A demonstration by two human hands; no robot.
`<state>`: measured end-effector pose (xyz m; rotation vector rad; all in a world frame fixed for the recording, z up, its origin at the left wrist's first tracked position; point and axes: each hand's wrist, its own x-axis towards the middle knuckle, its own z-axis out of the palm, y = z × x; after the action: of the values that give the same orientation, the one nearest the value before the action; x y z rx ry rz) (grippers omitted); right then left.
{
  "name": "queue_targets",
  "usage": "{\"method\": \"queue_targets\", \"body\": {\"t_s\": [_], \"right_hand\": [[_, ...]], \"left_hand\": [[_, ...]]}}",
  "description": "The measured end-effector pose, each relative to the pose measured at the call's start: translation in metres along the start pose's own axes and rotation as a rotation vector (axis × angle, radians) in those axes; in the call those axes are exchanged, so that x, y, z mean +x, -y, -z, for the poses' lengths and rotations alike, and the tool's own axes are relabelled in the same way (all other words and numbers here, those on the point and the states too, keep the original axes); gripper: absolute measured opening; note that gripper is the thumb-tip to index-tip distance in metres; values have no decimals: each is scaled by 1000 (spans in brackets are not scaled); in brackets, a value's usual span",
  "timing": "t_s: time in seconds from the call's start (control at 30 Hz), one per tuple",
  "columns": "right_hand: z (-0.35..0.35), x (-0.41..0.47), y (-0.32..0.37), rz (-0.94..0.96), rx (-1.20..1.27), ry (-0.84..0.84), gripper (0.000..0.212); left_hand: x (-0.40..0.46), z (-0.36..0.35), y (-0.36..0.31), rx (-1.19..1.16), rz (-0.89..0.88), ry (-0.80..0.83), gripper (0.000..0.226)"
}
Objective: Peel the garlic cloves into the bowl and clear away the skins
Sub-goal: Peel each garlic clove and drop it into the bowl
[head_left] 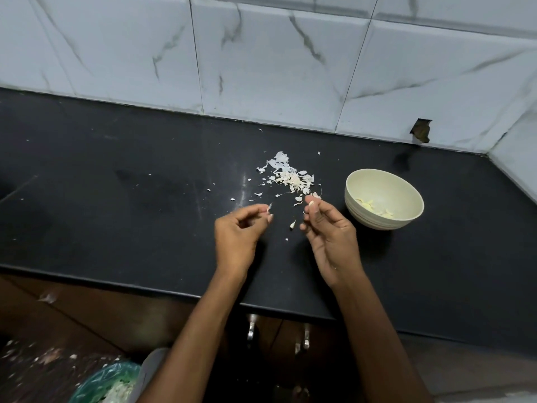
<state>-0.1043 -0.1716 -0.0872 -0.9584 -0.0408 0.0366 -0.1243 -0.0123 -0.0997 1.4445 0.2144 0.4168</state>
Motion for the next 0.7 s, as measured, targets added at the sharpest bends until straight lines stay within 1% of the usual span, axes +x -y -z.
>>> {"method": "queue_targets", "body": {"t_s": [0.07, 0.13, 0.27, 0.37, 0.43, 0.5, 0.6, 0.7], "right_hand": [[1, 0, 0, -9, 5, 19, 26], [2, 1, 0, -16, -12, 39, 28], [1, -1, -1, -21, -83, 57, 29], [0, -3, 0, -20, -100, 48, 28], [0, -4, 0, -17, -123, 56, 27], [0, -5, 0, -5, -156, 72, 28], [1, -6, -2, 31, -253, 105, 27], [1, -5, -4, 42, -323, 136, 24]], "left_hand": [[8, 3, 1, 202, -126, -30, 31], [9, 5, 0, 238, -147, -21, 29], [2, -2, -4, 146, -45, 71, 24], [-5, -7, -8, 10, 8, 149, 21], [-10, -7, -11, -38, -4, 168, 11], [-12, -6, -13, -89, -8, 172, 6], [-13, -3, -15, -207, 47, 197, 12], [-13, -2, -15, -263, 79, 227, 15]]}}
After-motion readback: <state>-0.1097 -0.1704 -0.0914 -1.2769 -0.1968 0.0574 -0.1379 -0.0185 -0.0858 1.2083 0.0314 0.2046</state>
